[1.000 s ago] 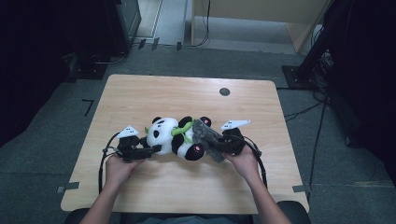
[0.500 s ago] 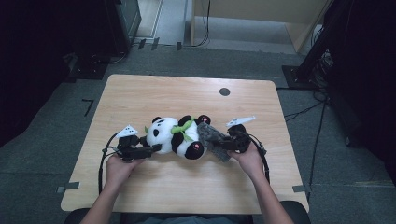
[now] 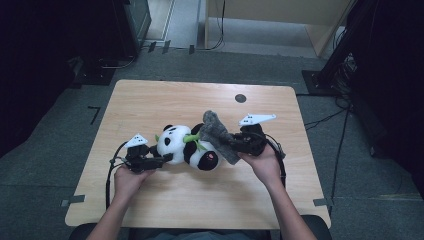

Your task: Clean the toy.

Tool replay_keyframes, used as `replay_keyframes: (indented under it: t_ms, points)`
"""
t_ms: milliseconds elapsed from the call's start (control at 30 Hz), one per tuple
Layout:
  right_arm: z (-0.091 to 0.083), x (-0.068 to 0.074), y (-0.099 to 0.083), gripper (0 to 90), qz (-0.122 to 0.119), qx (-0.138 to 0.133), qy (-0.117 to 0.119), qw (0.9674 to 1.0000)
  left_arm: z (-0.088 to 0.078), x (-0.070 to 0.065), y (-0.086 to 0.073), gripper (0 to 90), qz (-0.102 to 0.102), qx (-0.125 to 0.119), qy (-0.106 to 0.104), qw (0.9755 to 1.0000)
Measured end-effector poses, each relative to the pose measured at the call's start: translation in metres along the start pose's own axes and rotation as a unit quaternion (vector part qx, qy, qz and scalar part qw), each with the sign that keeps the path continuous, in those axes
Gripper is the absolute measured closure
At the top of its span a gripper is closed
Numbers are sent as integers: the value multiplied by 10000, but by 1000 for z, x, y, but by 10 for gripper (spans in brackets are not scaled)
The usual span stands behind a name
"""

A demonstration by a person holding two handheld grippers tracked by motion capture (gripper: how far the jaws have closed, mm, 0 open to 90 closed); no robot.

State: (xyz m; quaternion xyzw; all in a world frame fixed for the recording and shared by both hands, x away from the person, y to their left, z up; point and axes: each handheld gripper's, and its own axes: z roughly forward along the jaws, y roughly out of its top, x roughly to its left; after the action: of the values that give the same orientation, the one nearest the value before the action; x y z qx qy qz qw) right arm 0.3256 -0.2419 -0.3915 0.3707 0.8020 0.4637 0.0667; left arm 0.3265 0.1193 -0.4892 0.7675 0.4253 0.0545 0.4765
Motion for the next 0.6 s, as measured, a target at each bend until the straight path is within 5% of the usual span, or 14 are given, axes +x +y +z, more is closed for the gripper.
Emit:
replay_keyframes:
  t_ms: [233, 600]
  points:
    - [17, 27, 39, 772, -115, 73, 236, 9996, 0, -2, 0, 305, 43, 0, 44, 10000]
    - [84, 55, 78, 764, -307, 510, 275, 9978, -1, -4, -1, 305, 108, -55, 126, 9998]
